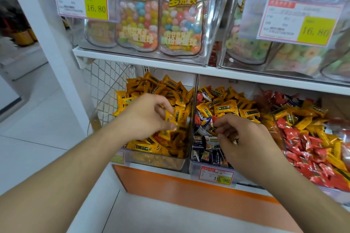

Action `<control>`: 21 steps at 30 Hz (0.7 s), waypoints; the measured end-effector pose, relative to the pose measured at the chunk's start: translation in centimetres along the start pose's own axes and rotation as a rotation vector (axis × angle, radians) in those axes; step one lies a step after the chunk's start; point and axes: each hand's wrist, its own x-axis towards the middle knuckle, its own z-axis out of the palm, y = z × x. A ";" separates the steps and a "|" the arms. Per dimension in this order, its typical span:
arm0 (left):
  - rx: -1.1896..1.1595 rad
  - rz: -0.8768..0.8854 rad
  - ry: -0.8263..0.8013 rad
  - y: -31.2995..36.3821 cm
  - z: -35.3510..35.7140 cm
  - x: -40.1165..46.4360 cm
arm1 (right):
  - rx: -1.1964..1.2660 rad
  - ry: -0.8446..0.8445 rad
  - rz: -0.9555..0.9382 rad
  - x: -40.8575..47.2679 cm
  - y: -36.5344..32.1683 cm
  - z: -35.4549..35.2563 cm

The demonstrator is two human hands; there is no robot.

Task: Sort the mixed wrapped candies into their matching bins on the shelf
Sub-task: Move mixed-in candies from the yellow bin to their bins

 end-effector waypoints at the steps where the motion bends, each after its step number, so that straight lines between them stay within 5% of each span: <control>1: -0.092 -0.013 0.067 0.0 -0.6 0.3 | 0.000 0.001 -0.001 0.0 0.0 0.0; 3: -0.175 -0.045 0.260 -0.1 -1.6 0.9 | -0.004 0.002 -0.004 0.1 0.1 0.0; 6: 0.060 -0.017 0.429 -0.8 -1.6 1.2 | -0.009 0.003 -0.008 0.1 0.1 0.1; 10: 0.291 0.068 0.393 -1.3 0.5 0.6 | -0.017 -0.002 -0.004 0.1 0.0 0.1; 16: 0.254 0.122 0.282 -2.1 2.3 0.7 | -0.013 0.007 0.000 0.0 -0.3 0.3; 21: 0.230 0.125 0.379 -2.3 1.6 2.8 | -0.001 0.003 0.007 -0.1 -0.3 0.2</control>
